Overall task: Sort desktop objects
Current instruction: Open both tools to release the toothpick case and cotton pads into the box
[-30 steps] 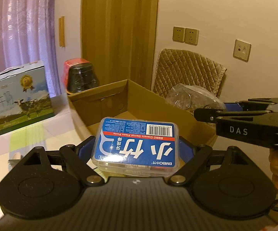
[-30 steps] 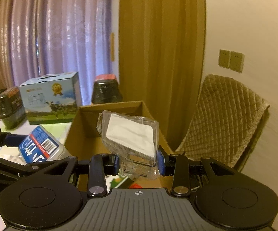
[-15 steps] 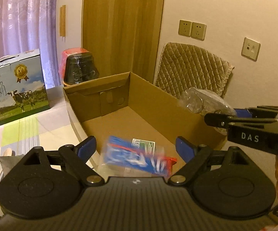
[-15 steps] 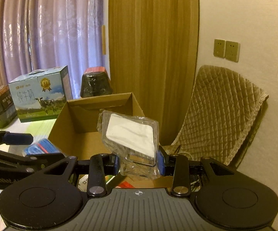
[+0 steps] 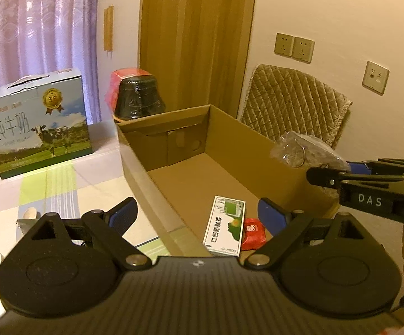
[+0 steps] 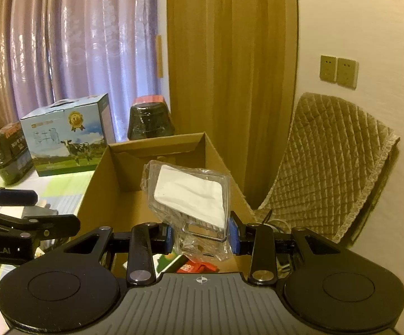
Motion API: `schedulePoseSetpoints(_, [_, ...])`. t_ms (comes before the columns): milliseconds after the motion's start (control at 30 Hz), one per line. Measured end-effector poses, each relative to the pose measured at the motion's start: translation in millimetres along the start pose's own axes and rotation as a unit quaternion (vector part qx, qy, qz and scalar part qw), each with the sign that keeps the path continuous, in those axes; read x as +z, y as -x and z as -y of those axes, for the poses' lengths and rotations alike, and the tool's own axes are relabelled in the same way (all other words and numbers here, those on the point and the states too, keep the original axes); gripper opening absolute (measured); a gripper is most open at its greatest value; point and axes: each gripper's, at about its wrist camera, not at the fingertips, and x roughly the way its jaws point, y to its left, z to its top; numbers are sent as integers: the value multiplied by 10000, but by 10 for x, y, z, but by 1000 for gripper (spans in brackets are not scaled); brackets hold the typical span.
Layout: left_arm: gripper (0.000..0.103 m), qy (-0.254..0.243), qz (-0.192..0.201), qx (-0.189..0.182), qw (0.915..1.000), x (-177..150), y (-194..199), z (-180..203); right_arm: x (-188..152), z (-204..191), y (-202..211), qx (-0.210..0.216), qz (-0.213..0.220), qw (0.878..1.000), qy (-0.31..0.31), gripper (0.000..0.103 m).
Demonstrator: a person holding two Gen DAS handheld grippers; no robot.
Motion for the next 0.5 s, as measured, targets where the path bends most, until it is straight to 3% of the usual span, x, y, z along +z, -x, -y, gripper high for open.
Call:
schedulePoseSetpoints(100, [91, -33, -2, 43, 10000, -22, 28, -33, 13, -18, -53, 199, 38, 9998, -59, 35])
schedulePoseSetpoints(200, [91, -32, -30, 80, 10000, -43, 48, -84, 14, -38, -81, 268, 110, 9995, -125, 56])
schedulePoseSetpoints(500, [91, 38, -67, 205, 9998, -102, 171, -318, 15, -93, 22, 286, 150, 9993, -180, 59])
